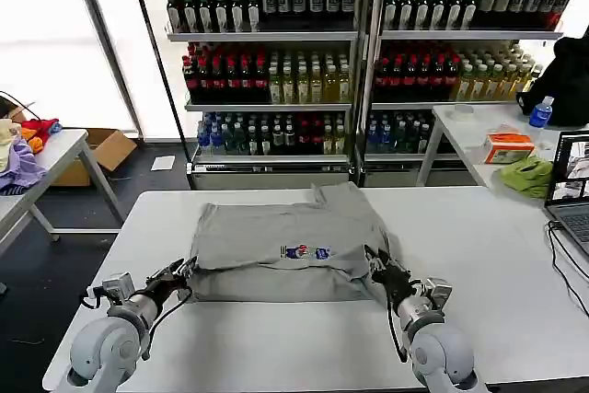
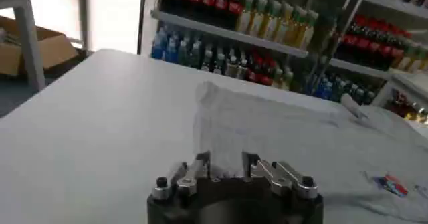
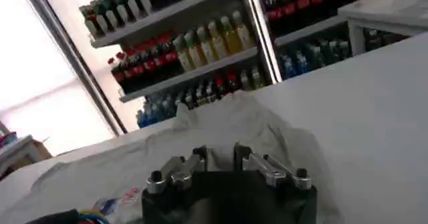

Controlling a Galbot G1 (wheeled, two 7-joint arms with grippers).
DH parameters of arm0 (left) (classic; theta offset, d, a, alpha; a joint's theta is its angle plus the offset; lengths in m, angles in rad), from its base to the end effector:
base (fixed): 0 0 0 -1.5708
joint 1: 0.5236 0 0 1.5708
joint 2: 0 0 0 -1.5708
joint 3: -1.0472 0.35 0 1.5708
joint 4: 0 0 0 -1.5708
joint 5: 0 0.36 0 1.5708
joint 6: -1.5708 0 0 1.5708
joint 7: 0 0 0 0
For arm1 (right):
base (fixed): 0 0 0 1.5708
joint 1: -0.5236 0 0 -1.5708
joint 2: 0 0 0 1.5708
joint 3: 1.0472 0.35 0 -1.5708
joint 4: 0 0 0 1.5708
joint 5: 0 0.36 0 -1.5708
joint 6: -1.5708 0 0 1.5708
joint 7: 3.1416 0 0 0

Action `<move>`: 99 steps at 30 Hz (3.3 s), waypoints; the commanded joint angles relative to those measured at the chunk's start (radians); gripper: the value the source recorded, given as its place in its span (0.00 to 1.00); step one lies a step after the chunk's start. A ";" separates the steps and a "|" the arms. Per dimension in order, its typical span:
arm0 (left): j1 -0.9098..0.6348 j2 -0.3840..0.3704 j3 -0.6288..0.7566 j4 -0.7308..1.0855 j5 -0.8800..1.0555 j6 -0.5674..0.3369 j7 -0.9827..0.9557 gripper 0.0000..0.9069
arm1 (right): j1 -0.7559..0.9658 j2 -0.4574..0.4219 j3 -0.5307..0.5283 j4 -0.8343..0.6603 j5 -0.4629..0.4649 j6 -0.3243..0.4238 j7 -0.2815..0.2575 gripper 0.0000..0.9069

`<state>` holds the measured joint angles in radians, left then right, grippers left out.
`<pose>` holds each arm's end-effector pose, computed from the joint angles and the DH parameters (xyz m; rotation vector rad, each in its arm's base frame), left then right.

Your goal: Fold and organize the clothes.

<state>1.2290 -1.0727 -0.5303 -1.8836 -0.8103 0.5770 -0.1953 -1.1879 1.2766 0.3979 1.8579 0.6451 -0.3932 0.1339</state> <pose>0.2991 0.1163 -0.2675 -0.0731 -2.6056 0.2917 0.3041 -0.0305 -0.2955 0.2192 -2.7547 -0.4362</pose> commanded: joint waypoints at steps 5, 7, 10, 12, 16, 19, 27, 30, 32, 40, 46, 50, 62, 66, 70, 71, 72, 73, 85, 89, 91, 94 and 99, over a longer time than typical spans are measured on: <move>0.117 0.001 -0.040 -0.115 0.053 0.000 -0.005 1.00 | -0.051 -0.051 0.043 0.129 -0.002 -0.041 0.027 1.00; 0.152 -0.011 -0.039 -0.132 0.077 -0.001 -0.003 1.00 | -0.102 -0.067 0.059 0.178 -0.005 -0.041 0.037 1.00; 0.182 -0.026 -0.028 -0.129 0.116 -0.001 0.003 1.00 | -0.170 -0.070 0.075 0.221 -0.032 -0.044 0.047 1.00; 0.192 -0.036 -0.019 -0.110 0.125 -0.004 0.007 1.00 | -0.209 -0.069 0.076 0.241 -0.056 -0.042 0.046 1.00; 0.197 -0.046 -0.015 -0.087 0.131 -0.007 0.013 1.00 | -0.267 -0.060 0.073 0.249 -0.118 -0.041 0.046 1.00; 0.194 -0.047 -0.008 -0.073 0.131 -0.008 0.015 1.00 | -0.296 -0.053 0.058 0.243 -0.139 -0.046 0.046 1.00; 0.144 -0.040 0.004 -0.052 0.124 -0.005 -0.002 1.00 | -0.237 -0.023 0.026 0.173 -0.106 -0.086 0.063 0.00; 0.136 -0.040 0.007 -0.048 0.124 -0.001 -0.003 1.00 | -0.234 -0.019 0.023 0.155 -0.091 -0.102 0.064 0.00; 0.136 -0.042 0.007 -0.044 0.124 -0.002 -0.005 0.86 | -0.238 -0.018 0.021 0.147 -0.092 -0.107 0.062 0.00; 0.155 -0.053 0.013 -0.060 0.125 -0.032 -0.005 0.00 | -0.252 -0.029 0.024 0.134 -0.067 -0.107 0.058 0.00; 0.155 -0.050 0.011 -0.063 0.119 -0.056 -0.009 0.00 | -0.250 -0.045 0.033 0.143 -0.041 -0.109 0.051 0.00; 0.172 -0.056 0.009 -0.077 0.119 -0.062 -0.019 0.00 | -0.256 -0.055 0.034 0.148 -0.029 -0.111 0.043 0.00; 0.403 -0.088 -0.066 -0.311 0.129 -0.031 -0.025 0.00 | -0.440 -0.155 0.088 0.352 0.058 -0.130 0.021 0.00; 0.475 -0.128 -0.083 -0.369 0.139 -0.001 -0.029 0.00 | -0.505 -0.179 0.136 0.413 0.065 -0.135 0.007 0.00; 0.612 -0.159 -0.117 -0.423 0.143 0.000 -0.001 0.00 | -0.570 -0.172 0.182 0.443 0.065 -0.153 -0.002 0.00; 0.636 -0.166 -0.128 -0.429 0.147 0.000 0.012 0.00 | -0.585 -0.172 0.188 0.444 0.062 -0.153 -0.005 0.00; 0.646 -0.170 -0.133 -0.434 0.154 0.000 0.018 0.00 | -0.600 -0.172 0.193 0.444 0.056 -0.154 -0.013 0.00; 0.649 -0.176 -0.143 -0.437 0.165 0.000 0.018 0.00 | -0.610 -0.171 0.200 0.441 0.047 -0.156 -0.019 0.00; 0.688 -0.205 -0.210 -0.462 0.268 0.001 0.108 0.82 | -0.659 -0.156 0.229 0.447 -0.058 -0.184 -0.054 0.94; 0.693 -0.199 -0.269 -0.479 0.260 0.001 0.139 1.00 | -0.652 -0.151 0.253 0.459 -0.049 -0.180 -0.070 1.00; 0.693 -0.189 -0.316 -0.474 0.228 0.001 0.150 1.00 | -0.650 -0.156 0.276 0.472 -0.051 -0.171 -0.124 1.00; 0.681 -0.157 -0.387 -0.448 0.181 0.001 0.160 1.00 | -0.607 -0.151 0.304 0.484 -0.051 -0.174 -0.153 1.00; 0.661 -0.106 -0.475 -0.421 0.105 0.001 0.175 1.00 | -0.513 -0.179 0.360 0.470 -0.013 -0.184 -0.158 1.00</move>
<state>1.8819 -1.2356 -0.8205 -2.3258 -0.6068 0.5757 -0.0693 -1.7730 1.1154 0.6840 2.3173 0.6225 -0.5728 0.0237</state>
